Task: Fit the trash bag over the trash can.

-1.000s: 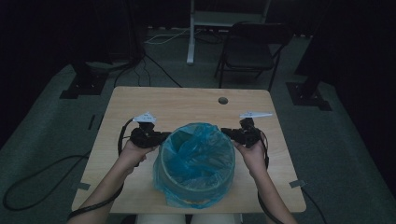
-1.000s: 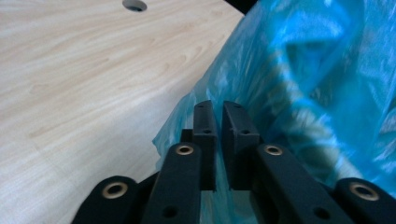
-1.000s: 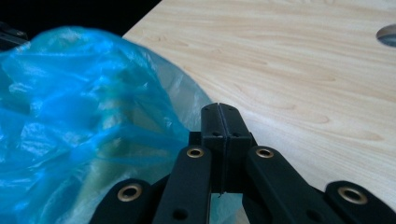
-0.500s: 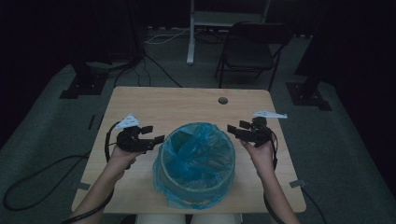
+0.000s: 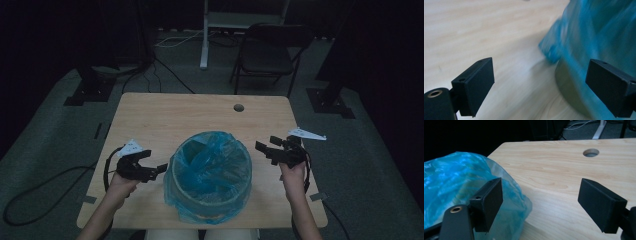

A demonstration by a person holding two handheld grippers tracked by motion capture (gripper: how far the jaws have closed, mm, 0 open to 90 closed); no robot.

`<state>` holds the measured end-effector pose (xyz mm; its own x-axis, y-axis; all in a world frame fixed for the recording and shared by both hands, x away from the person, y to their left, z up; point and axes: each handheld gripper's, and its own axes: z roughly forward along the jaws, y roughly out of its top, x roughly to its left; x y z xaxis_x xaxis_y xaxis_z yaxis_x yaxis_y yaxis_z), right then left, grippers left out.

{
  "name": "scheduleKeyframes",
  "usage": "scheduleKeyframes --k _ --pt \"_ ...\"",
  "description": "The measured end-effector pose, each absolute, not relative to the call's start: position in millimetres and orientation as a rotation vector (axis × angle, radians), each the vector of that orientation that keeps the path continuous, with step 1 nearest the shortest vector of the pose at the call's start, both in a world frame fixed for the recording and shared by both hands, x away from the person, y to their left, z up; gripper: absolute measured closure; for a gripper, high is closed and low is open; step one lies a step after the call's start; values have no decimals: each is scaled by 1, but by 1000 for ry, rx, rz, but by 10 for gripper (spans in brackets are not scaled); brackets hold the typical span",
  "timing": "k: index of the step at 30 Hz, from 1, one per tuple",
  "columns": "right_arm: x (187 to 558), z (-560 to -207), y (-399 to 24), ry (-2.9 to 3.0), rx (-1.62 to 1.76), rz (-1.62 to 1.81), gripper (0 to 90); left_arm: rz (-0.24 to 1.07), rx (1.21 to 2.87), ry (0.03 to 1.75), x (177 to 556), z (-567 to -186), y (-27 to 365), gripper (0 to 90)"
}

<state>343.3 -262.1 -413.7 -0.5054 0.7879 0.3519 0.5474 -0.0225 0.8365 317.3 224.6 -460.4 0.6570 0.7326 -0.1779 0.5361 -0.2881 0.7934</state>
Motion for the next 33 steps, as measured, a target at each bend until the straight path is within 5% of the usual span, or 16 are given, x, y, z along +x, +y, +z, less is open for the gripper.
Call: scheduleKeyframes --k 7,15,22,33 --pt "337 -421 -266 2038 1438 1516 195 343 2095 1055 318 -492 213 90" --pt "332 -423 -265 2049 1420 1526 195 586 1935 996 297 -492 248 90" --pt "332 -412 -268 1999 1401 1576 195 575 1748 993 275 -488 291 89" --pt "325 -386 -253 1993 1294 1637 195 609 1763 1013 251 -509 307 89"
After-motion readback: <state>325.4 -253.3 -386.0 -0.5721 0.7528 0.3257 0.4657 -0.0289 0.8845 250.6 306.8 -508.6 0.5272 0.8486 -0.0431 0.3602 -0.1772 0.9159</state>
